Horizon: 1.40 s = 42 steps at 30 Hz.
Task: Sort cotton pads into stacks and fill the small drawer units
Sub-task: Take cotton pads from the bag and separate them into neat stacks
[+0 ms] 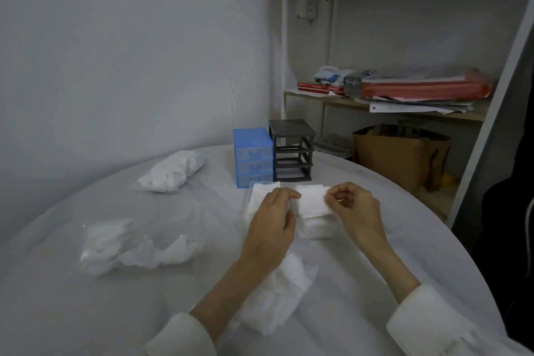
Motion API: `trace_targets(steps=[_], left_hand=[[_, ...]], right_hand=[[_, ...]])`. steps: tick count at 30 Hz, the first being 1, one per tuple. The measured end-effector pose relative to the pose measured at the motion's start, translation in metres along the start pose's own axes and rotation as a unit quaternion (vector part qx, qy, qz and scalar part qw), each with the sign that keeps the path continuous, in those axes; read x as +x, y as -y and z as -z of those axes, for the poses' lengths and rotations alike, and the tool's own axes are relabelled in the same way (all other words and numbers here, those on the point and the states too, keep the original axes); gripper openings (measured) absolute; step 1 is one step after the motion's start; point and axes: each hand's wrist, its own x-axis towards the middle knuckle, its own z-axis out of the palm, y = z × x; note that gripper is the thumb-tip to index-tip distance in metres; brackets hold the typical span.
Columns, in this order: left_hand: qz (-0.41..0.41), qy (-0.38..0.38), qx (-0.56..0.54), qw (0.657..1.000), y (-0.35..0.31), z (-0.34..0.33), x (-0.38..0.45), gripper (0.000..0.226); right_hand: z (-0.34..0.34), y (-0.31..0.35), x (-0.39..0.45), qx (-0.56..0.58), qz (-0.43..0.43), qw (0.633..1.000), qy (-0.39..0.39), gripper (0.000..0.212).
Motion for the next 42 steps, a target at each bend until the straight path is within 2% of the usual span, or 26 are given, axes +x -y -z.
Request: trace_targets(steps=[6, 9, 13, 17, 22, 26, 30, 34, 39, 42], left_hand=[[-0.056, 0.046, 0.102, 0.992, -0.006, -0.005, -0.003, 0.034], [-0.045, 0.121, 0.146, 0.981, -0.005, -0.010, -0.005, 0.040], [-0.053, 0.164, 0.197, 0.965, -0.005, -0.016, -0.006, 0.044], [-0.071, 0.195, 0.262, 0.943, -0.002, -0.018, -0.007, 0.083], [-0.083, 0.226, 0.330, 0.913, -0.002, -0.016, -0.004, 0.106], [-0.081, 0.238, 0.337, 0.907, -0.004, -0.015, -0.004, 0.100], [-0.071, 0.234, 0.291, 0.925, -0.003, -0.013, -0.003, 0.094], [-0.033, 0.232, 0.203, 0.951, -0.007, -0.005, -0.002, 0.052], [-0.038, 0.204, 0.115, 0.971, -0.002, 0.009, -0.011, 0.048], [-0.033, 0.186, 0.082, 0.979, -0.003, 0.022, -0.024, 0.046]], right_hand=[[0.002, -0.007, 0.000, -0.117, -0.011, 0.993, 0.027, 0.008], [0.000, -0.010, -0.002, -0.216, 0.025, 0.976, 0.027, 0.008], [0.001, -0.013, -0.004, -0.294, 0.077, 0.952, 0.029, 0.017], [0.000, -0.013, -0.009, -0.341, 0.094, 0.934, 0.049, 0.022], [-0.002, -0.011, -0.012, -0.405, 0.101, 0.908, 0.034, 0.025], [-0.002, -0.010, -0.014, -0.411, 0.096, 0.906, 0.029, 0.026], [-0.002, -0.009, -0.013, -0.390, 0.104, 0.915, 0.000, 0.026], [0.002, -0.006, -0.017, -0.331, 0.101, 0.938, -0.019, 0.023], [0.004, -0.001, -0.022, -0.293, 0.104, 0.950, -0.025, 0.017], [0.002, 0.003, -0.032, -0.259, 0.142, 0.955, -0.033, 0.011]])
